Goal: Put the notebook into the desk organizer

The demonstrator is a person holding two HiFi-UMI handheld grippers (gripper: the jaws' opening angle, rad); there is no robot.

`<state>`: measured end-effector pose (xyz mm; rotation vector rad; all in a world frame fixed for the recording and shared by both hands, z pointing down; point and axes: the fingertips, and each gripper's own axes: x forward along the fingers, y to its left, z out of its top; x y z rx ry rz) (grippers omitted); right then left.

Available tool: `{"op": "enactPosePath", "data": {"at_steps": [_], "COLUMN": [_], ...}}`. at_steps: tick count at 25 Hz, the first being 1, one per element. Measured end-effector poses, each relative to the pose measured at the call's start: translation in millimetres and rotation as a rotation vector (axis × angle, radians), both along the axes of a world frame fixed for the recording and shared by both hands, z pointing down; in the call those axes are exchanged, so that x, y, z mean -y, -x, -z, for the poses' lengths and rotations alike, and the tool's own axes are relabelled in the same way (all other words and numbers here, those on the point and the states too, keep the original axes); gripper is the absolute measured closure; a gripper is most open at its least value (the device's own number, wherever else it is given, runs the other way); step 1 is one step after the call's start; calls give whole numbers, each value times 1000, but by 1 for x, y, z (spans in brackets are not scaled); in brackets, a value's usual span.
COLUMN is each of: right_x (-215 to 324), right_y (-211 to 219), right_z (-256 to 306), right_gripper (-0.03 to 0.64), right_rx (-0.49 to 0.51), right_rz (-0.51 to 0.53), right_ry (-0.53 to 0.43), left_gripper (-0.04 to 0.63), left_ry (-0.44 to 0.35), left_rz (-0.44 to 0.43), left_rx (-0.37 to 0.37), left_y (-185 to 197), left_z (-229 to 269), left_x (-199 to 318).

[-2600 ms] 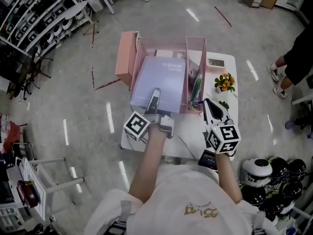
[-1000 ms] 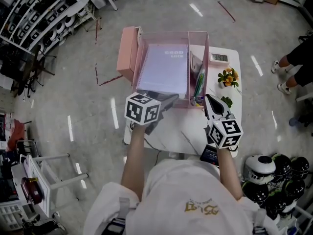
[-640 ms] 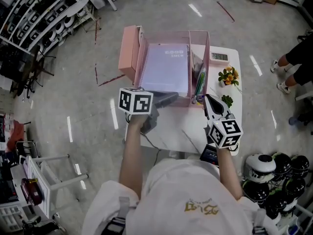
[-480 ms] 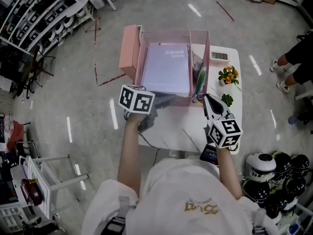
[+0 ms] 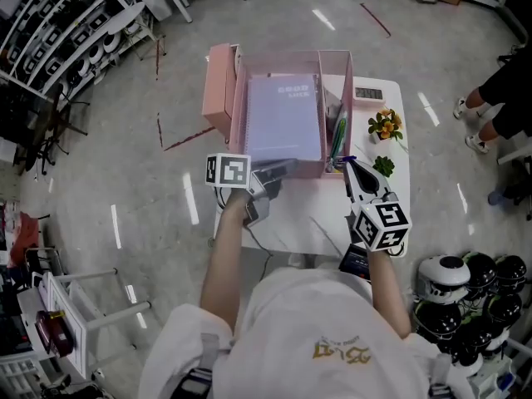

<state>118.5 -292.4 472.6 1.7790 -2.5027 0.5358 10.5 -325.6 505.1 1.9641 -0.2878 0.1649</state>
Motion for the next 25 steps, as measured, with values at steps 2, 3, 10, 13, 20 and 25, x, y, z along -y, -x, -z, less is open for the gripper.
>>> {"op": "enactPosePath", "data": {"at_steps": [2,3,10,13,20,25], "right_x": [-2,-4,-15,-21,-33,-50], "right_y": [2,4,15,18,22,24], "right_z": [-1,-1,-2,-3,-6,-6], "right_gripper": [606,606,606,606,606,606], "right_rx": [0,0,-9,-14,-23,-47], "right_rz": [-3,-3,-11,-20,-58,-102], "right_ry": [2,3,8,16,22,7], "left_gripper": [545,543,544,501,450,562], "left_ry": [31,64,212,216,36,-314], "left_rz": [58,95,296,329,380,298], "left_rx": [-49,-96,-313,-396,-218,-32], "left_y": [1,1,4,3,17,25], "left_z": [-3,-2,-15,-8,-15,-12], "left_x": [1,1,1,0,-6,-30]}}
